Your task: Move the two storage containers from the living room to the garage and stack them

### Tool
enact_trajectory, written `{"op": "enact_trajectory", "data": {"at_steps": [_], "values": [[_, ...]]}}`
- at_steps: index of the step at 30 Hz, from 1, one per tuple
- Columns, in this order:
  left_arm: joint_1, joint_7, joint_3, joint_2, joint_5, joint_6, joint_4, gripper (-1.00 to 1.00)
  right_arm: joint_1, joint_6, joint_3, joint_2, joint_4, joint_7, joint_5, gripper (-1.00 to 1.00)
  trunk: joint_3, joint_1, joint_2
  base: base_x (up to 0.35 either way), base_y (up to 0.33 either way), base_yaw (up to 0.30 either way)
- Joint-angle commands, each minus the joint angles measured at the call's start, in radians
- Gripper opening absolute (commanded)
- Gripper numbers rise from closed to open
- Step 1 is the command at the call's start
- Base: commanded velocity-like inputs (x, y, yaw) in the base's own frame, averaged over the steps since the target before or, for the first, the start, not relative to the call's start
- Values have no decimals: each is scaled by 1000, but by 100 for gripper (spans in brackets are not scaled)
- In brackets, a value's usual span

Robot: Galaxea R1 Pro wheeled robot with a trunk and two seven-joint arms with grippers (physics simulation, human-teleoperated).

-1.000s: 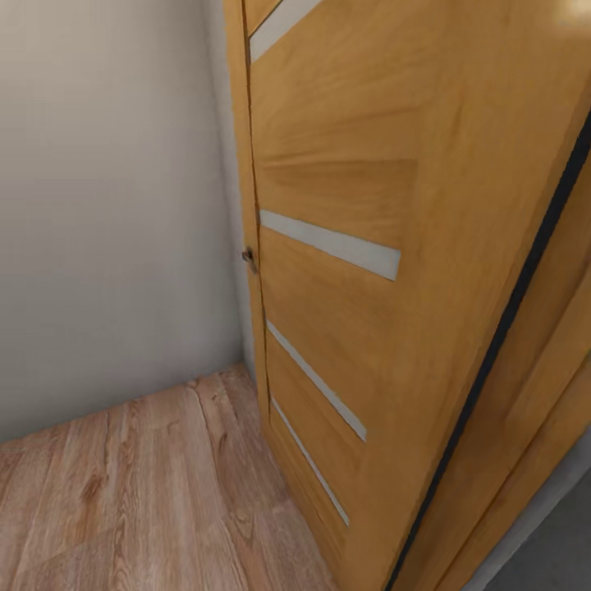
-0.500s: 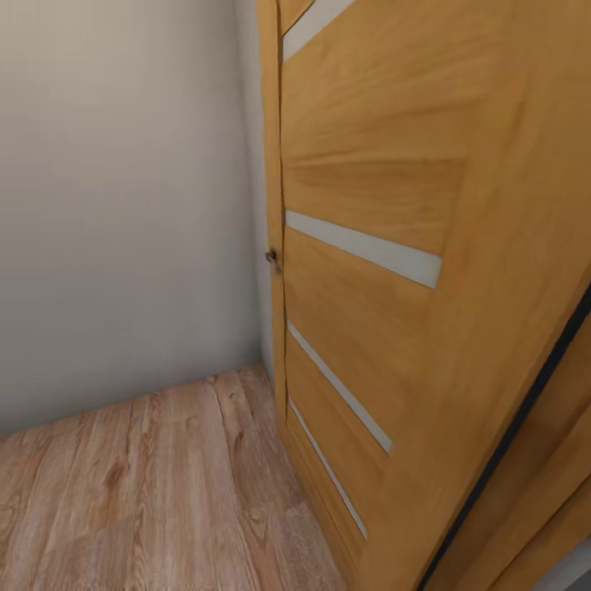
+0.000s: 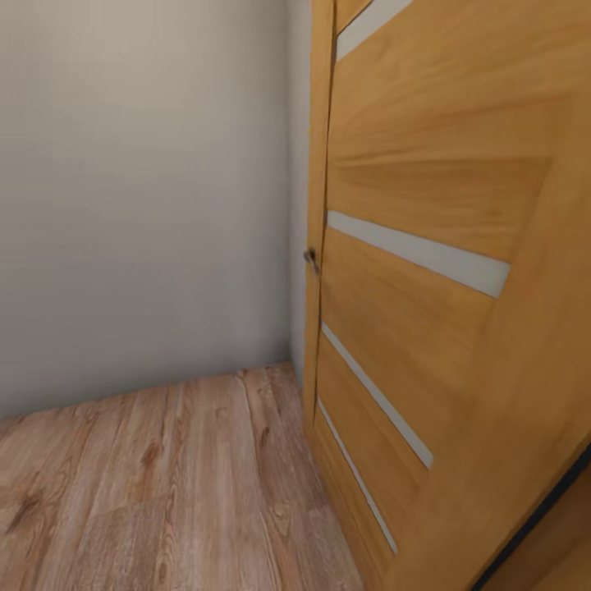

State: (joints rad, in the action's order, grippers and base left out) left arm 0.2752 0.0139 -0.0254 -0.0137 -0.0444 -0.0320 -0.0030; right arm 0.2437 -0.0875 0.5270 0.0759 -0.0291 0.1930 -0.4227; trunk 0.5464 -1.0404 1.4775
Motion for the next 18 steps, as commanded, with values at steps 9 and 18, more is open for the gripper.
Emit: {"op": "enact_trajectory", "data": {"at_steps": [9,18], "values": [[1,1,-2,1,-5,-3,1,100,0,-6,8,1,-3,0,-9,100,1,0,1,0,0,269],[1,1,-2,1,-5,-4,1,100,1,-6,8,1,-3,1,-10,100,1,0,1,0,0,269]]}}
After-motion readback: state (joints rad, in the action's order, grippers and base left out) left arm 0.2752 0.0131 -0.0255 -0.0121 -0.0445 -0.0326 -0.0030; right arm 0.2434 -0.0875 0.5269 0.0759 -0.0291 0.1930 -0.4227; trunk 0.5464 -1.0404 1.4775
